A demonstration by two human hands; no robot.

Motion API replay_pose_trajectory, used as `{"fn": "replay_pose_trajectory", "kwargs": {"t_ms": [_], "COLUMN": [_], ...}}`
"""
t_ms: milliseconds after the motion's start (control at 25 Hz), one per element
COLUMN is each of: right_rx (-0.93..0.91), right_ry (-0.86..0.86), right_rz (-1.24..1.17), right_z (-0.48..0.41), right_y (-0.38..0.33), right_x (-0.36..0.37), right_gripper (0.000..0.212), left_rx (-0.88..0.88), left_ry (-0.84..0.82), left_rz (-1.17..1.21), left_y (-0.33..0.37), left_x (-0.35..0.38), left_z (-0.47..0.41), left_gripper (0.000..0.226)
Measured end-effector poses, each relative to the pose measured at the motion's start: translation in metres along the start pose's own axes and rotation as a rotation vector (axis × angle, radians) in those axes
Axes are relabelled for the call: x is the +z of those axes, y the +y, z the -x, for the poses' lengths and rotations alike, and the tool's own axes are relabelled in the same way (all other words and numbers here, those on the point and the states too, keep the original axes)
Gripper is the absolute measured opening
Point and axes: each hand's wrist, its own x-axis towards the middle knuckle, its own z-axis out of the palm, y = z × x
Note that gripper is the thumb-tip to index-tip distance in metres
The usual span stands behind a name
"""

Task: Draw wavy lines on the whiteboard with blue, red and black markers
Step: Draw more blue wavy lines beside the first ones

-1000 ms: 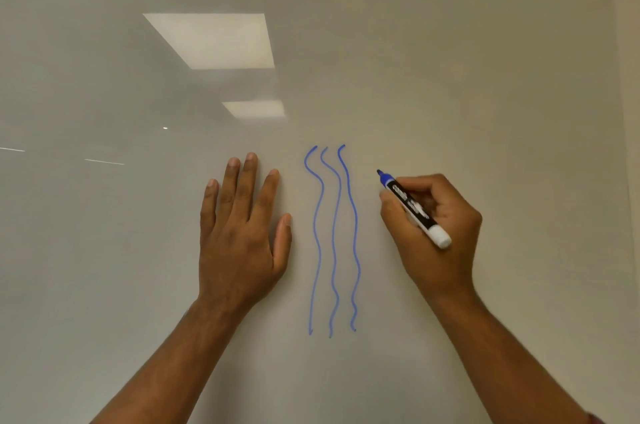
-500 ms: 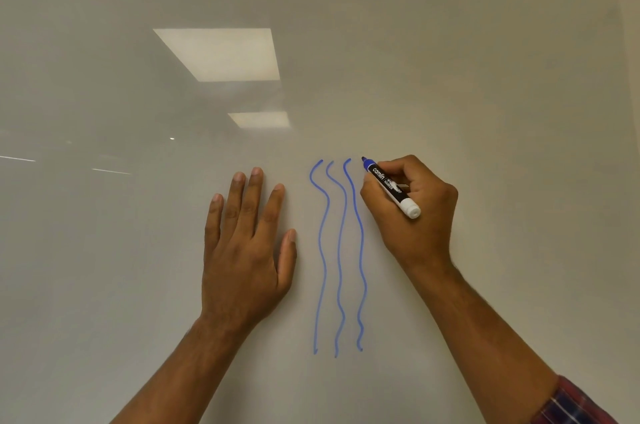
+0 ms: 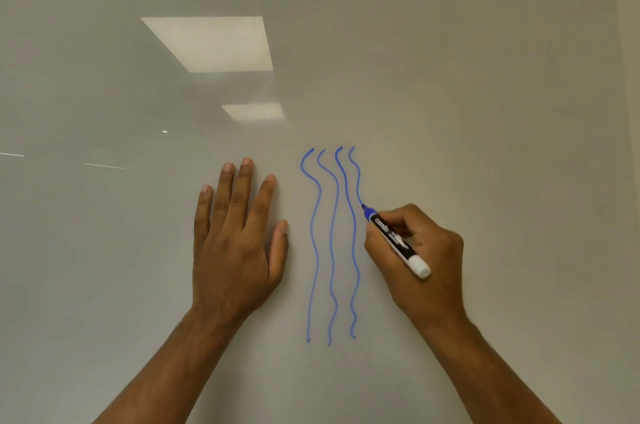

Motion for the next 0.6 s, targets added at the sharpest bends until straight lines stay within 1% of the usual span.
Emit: {"fn": "replay_pose_trajectory", "kwargs": {"t_ms": [80,200,280,360,440,520,600], "right_rx": [0.050,0.086,0.087,0.047,0.003,-0.048,-0.040], "right_ry": [0.007,0.010,0.008,-0.017,-0.039,-0.062,-0.106], "right_rz": [-0.015,-0.002,0.047,0.144,0.186,0.236,0.255], "right_z": [0.021,0.053,0.075,0.098,0.118,0.133,0.145], "right_y": [0.006,0.016,0.022,0.030,0.037,0.043,0.055], "right_x": [-0.005,-0.012,-0.014,-0.014,-0.014,-0.014,-0.016], "right_gripper": [0.015,0.005,0.003,0.009,0.013,0.021,0.024], "left_rx": [0.001,-0.001,-0.002,-0.002,-0.004,-0.005,-0.006], "left_ry": [-0.001,-0.005,-0.007,-0.008,-0.010,-0.015,-0.021], "left_rz": [-0.003,-0.004,-0.008,-0.008,0.002,0.009,0.013], "left_y": [0.000,0.000,0.000,0.001,0.001,0.001,0.002], "left_x": [0.000,0.001,0.001,0.001,0.001,0.001,0.000], "left_z": [0.001,0.001,0.001,0.002,0.002,0.003,0.003], "left_gripper": [0.062,0.062,0.061,0.061,0.061,0.061,0.062]}}
